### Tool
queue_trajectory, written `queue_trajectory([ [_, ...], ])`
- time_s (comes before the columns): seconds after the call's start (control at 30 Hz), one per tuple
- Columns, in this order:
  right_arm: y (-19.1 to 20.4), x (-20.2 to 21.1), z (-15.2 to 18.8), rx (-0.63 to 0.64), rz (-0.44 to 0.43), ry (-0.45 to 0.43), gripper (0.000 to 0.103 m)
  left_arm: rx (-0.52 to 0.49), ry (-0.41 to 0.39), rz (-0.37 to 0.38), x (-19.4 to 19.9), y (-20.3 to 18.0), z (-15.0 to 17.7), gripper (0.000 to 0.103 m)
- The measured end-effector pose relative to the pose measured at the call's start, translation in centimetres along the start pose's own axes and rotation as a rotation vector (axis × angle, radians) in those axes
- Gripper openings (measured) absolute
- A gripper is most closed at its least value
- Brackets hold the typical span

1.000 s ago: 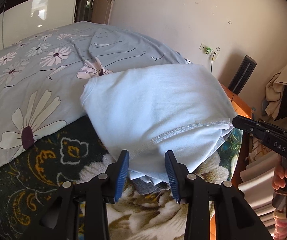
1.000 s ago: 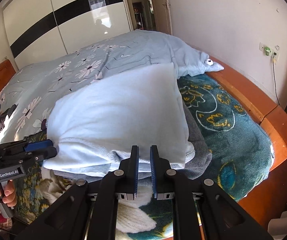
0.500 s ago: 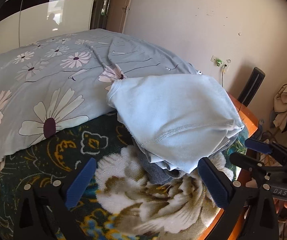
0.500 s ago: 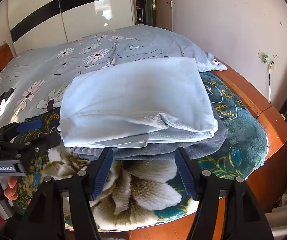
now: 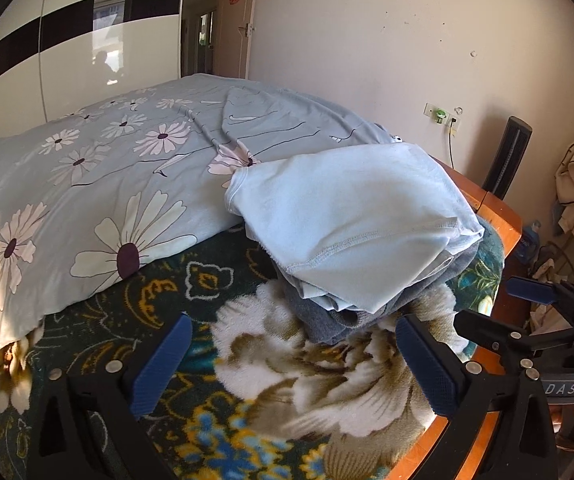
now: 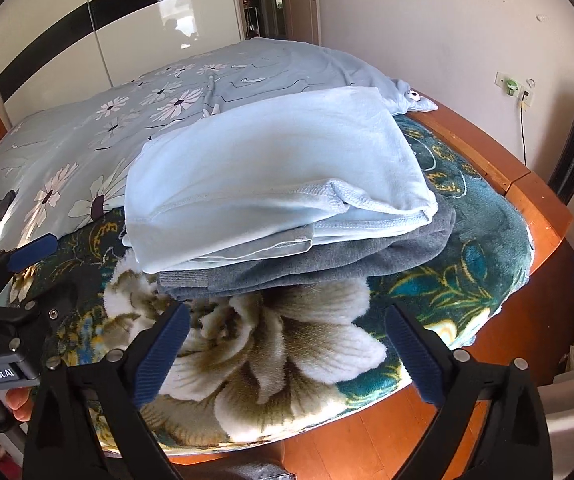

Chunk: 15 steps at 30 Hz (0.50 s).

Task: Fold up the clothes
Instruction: 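Open both grippers and withdraw them from the stacked clothes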

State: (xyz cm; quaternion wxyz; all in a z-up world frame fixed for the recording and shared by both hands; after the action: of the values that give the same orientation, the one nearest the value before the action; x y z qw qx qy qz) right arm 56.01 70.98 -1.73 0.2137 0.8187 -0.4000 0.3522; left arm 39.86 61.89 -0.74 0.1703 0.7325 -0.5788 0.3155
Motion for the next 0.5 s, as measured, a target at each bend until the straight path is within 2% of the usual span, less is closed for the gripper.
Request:
queue_trajectory([
  [0.2,1.0,1.9,0.0,0.014,0.016,-0.016,0.103,-0.016,-0.04,-0.041,2.4,0.4,-0.3,0.103],
  [0.5,1.9,4.4,-0.9,0.007,0.037,-0.024,0.103,0.001,-0.083,-0.08,5.7,0.2,-1.8,0.103],
])
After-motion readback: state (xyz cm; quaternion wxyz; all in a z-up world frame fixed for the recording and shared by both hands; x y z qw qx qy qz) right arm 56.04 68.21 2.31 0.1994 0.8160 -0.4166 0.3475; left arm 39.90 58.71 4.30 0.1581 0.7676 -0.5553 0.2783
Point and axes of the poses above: each gripper's, at about its wrist camera, not at the fingertips, and x roughly against the way its jaws point, y to its left, z to its underside, the point moved 2 cm from there along -x, roughly the way its jaws point, and after that the axes turned 3 degrees about -y, right-handed, at the moved point
